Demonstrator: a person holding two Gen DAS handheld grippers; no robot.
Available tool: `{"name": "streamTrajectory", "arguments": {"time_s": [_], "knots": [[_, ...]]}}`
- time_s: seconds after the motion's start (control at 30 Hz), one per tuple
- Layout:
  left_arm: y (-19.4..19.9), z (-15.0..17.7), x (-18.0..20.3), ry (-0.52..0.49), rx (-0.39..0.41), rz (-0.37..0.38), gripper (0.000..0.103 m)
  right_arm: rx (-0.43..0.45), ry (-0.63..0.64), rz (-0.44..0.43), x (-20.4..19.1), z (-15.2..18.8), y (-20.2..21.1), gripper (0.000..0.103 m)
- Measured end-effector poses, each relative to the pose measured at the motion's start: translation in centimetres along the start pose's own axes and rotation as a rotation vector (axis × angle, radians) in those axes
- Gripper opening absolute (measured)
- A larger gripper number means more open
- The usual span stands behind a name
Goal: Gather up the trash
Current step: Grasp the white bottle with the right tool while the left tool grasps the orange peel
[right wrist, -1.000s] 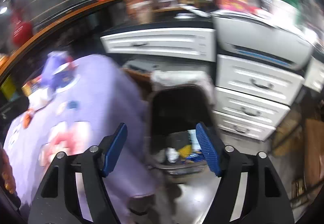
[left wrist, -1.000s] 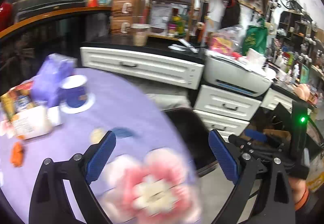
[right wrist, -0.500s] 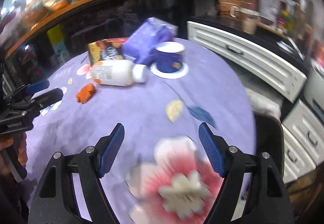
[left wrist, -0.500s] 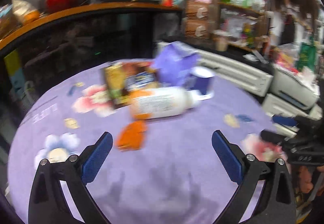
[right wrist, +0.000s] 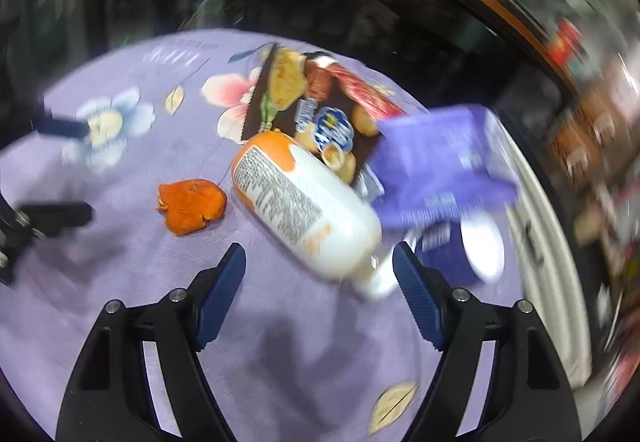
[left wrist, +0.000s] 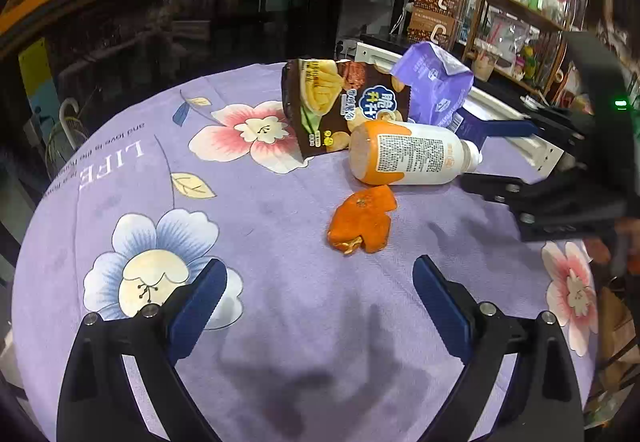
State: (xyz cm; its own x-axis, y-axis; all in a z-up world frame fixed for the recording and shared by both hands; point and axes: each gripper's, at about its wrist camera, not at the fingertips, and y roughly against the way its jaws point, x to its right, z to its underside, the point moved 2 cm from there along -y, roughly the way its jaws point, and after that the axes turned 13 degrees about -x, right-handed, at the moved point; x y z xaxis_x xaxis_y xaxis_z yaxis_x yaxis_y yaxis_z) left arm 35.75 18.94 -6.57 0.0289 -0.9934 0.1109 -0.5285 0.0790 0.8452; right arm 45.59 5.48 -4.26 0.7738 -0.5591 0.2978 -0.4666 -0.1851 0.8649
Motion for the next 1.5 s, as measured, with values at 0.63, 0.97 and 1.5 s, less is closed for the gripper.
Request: {"name": "streamTrajectory", "arguments": {"time_s": [0.63, 0.97, 1.5], "knots": [[-2.3, -0.6, 0.6, -0.064, -0.08, 0.021, 0.092, -0.092, 0.332, 0.168, -2.4, -3.0, -5.3, 0.062], [-5.2, -3.1, 3.2, -0.126, -0.134, 0.017, 0.087, 0.008, 0.033, -0.017, 1.3, 1.1, -0.1, 0.062], [-7.3, -4.2, 4.2, -0.063, -0.145, -0.016, 0.034, 0.124, -0.236, -0.08, 3.5, 8.2, 4.5, 0.062]]}}
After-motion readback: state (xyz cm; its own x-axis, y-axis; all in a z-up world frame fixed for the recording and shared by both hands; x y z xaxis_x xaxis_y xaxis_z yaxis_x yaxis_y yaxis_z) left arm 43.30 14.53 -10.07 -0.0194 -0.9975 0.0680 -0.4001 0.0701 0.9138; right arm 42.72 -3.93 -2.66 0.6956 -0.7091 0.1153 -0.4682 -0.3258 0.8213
